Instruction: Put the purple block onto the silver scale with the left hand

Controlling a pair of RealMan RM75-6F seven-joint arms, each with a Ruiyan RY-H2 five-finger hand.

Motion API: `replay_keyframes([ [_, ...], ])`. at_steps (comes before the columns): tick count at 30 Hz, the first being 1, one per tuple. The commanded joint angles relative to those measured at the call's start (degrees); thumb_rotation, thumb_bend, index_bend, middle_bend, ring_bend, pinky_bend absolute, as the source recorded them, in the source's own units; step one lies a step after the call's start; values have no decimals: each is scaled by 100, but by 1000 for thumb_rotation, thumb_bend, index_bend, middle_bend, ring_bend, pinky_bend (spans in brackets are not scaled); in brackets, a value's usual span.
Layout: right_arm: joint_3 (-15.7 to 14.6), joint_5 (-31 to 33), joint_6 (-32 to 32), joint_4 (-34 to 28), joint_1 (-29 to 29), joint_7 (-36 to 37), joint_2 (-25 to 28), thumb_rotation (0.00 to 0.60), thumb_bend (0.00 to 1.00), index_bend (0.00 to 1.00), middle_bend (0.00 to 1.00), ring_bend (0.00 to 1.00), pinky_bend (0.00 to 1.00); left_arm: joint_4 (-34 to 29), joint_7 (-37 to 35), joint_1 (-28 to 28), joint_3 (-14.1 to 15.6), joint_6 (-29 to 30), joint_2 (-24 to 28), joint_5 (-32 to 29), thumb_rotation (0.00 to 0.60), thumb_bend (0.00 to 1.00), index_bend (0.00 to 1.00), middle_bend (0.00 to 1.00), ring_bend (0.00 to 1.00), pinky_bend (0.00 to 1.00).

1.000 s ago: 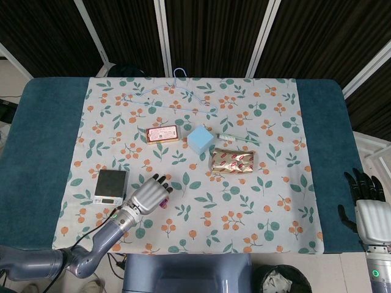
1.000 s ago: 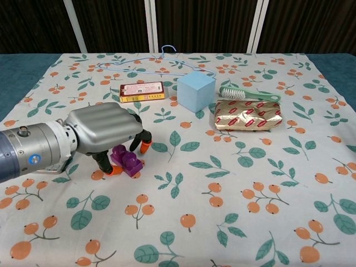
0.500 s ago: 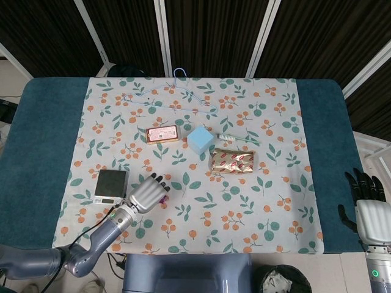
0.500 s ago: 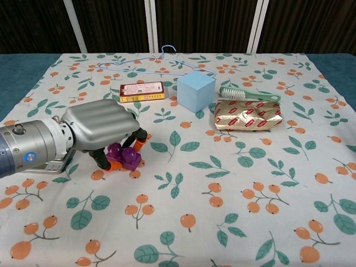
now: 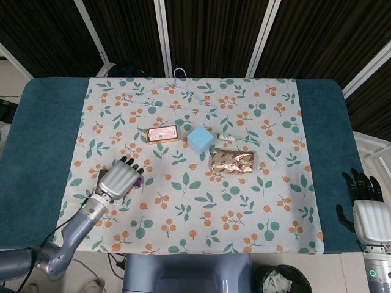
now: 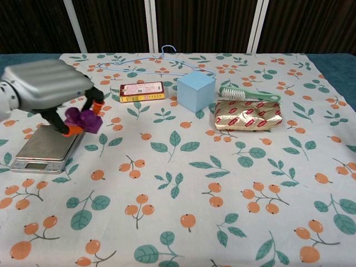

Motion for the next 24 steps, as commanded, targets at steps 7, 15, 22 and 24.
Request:
replay_keyframes([
  [7,-51,-55,-39,-55,22,-153,-44,600,481,72,34,25,0,455,-1367,524,287,88,517,273,600,271,469,498,290,358],
  [15,-34,-5,-61,-36,26,-171,-52,600,481,73,34,25,0,1132,-1994,609,342,-121,286,468,600,271,465,487,290,359],
  [22,-30,19,-80,-20,27,-139,-37,600,481,72,34,25,0,1388,-2115,583,267,-233,31,530,600,268,443,442,263,353],
  [24,-25,33,-88,-12,27,-128,-34,600,481,73,34,25,0,1400,-2088,580,252,-256,-3,514,600,264,430,425,254,351],
])
